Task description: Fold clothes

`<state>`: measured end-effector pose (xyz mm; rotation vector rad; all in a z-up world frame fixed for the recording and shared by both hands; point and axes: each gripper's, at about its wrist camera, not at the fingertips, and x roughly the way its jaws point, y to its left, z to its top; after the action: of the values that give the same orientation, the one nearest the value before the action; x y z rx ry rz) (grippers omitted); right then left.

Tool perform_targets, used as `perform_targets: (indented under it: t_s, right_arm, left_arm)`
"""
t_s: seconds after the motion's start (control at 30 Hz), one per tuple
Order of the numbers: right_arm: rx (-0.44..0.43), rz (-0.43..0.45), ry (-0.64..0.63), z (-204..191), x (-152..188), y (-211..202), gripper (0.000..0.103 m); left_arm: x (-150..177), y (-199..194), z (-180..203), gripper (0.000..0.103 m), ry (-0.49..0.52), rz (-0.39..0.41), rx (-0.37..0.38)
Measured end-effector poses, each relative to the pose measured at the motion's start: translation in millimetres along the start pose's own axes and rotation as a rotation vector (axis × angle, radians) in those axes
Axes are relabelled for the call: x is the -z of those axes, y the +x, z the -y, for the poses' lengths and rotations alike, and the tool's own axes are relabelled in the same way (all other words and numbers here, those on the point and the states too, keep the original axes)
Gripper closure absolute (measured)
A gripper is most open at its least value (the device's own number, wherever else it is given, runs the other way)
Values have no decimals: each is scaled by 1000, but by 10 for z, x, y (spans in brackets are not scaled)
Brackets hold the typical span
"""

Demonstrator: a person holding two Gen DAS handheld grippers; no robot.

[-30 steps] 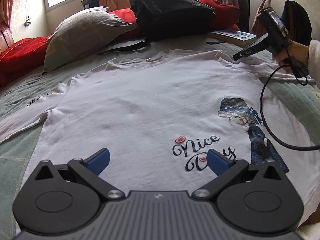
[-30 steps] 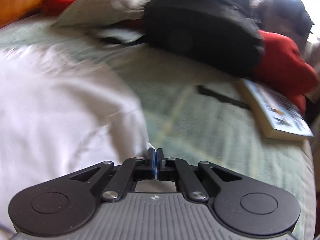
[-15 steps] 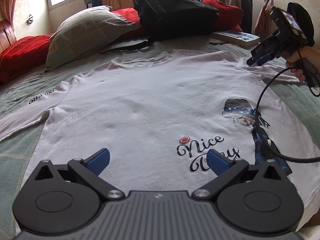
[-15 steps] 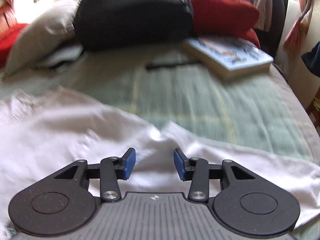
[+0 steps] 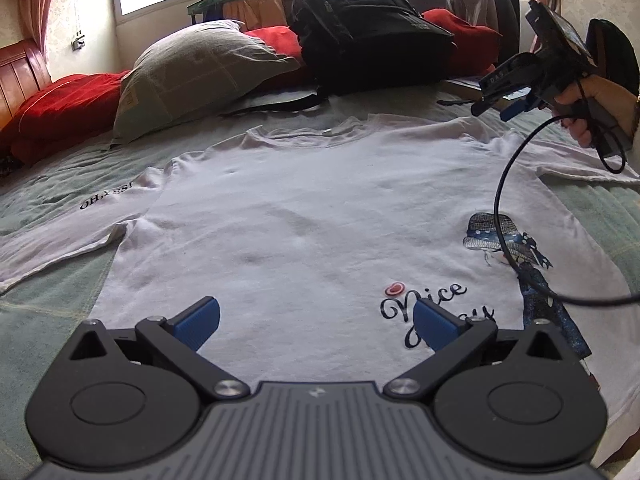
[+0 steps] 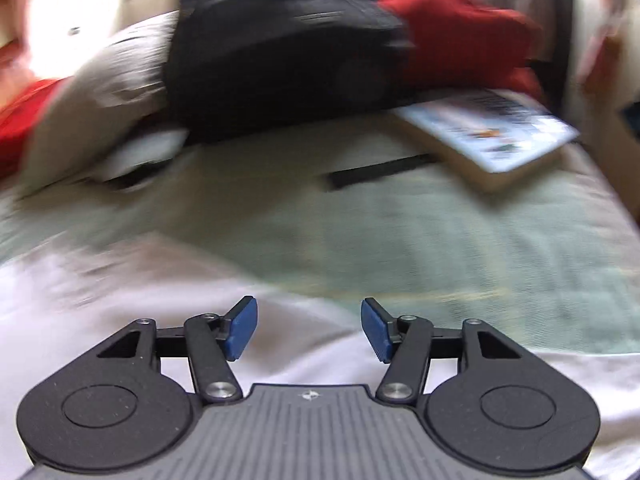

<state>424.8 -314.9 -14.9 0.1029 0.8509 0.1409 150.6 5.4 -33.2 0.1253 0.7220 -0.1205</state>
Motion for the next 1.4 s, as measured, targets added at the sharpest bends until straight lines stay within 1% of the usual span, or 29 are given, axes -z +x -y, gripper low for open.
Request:
perform_targets:
  t_s: [0.07, 0.13, 0.2, 0.3, 0.37, 0.4, 0.43, 0.5, 0.53, 0.57, 0.63, 0.67, 0.7, 0.73, 0.77, 0.83, 0.87, 0.97, 1.03, 1.1, 1.13, 1.17, 1.2, 1.23, 1.4]
  right_arm:
    - [-97, -36, -8, -196, 14, 1, 40]
    - [-182, -48, -17, -381, 9, 41, 40]
    - [-222, -63, -40, -587, -24, 131, 40]
    - [-214, -118, -49, -795, -88, 384, 40]
    - [-171, -162, -55, -891, -100, 604, 40]
    - [-167, -145, -60, -908, -113, 672, 39]
    - [-164, -126, -64, -924, -127, 737, 34]
    - [-150, -89, -74, -962, -199, 874, 30]
    - [-143, -73, -77, -983, -237, 944, 24]
    - [-152, -65, -72, -996, -277, 1012, 14]
    - [-161, -54, -106, -1067, -341, 1081, 9]
    - [-150, -46, -144, -1106, -375, 1093, 10]
    - [-153, -44, -149, -1108, -406, 1073, 11]
    - [-158, -42, -152, -1108, -438, 1052, 12]
    - [-173, -44, -124, -1087, -460, 981, 12]
    - [-198, -32, -92, -1051, -469, 752, 11]
    - [-197, -29, -88, -1061, -454, 635, 10]
    - [-213, -70, -70, -987, -293, 324, 7]
    - [-209, -112, -51, -913, -179, 321, 7]
    - [-147, -143, -42, -842, -99, 463, 7]
    - [-137, -154, -26, -800, -86, 584, 7]
    - [-129, -165, -8, -757, -75, 707, 2]
    - [-137, -129, -7, -745, -97, 764, 0]
    - [-145, -91, -6, -734, -121, 816, 0]
    - [-83, -74, -79, -861, -325, 980, 0]
  left_arm:
    - [9, 2, -21, 1, -4, 0, -4]
    - [25, 2, -45, 1, -7, -1, -8]
    - [32, 5, -81, 1, -14, -2, -17]
    - [47, 2, -146, 1, -30, -1, -26]
    - [55, 0, -189, 1, -41, -1, -30]
    - [58, 0, -211, 1, -46, -1, -32]
    - [61, 1, -234, 1, -50, 0, -33]
    - [62, -1, -270, 1, -57, 0, -39]
    - [61, -5, -285, 1, -60, 1, -41]
    - [62, -15, -299, 1, -62, 3, -41]
    - [66, -30, -330, 1, -69, 8, -44]
    - [68, -37, -346, 1, -72, 9, -45]
    - [72, -40, -362, 1, -76, 10, -48]
    - [77, -35, -380, 1, -78, 9, -52]
    - [82, -30, -398, 1, -81, 7, -56]
    - [91, -12, -436, 1, -89, 3, -61]
    - [95, 1, -456, 1, -94, 1, -61]
    - [108, 64, -508, 1, -106, -8, -58]
    - [120, 105, -539, 1, -112, -15, -56]
    - [136, 130, -555, 1, -116, -25, -53]
    - [143, 129, -558, 1, -115, -26, -53]
    - [146, 125, -562, 1, -115, -27, -53]
    - [142, 114, -565, 1, -115, -24, -54]
    - [138, 103, -568, 1, -116, -21, -55]
    - [119, 51, -581, 1, -121, -9, -60]
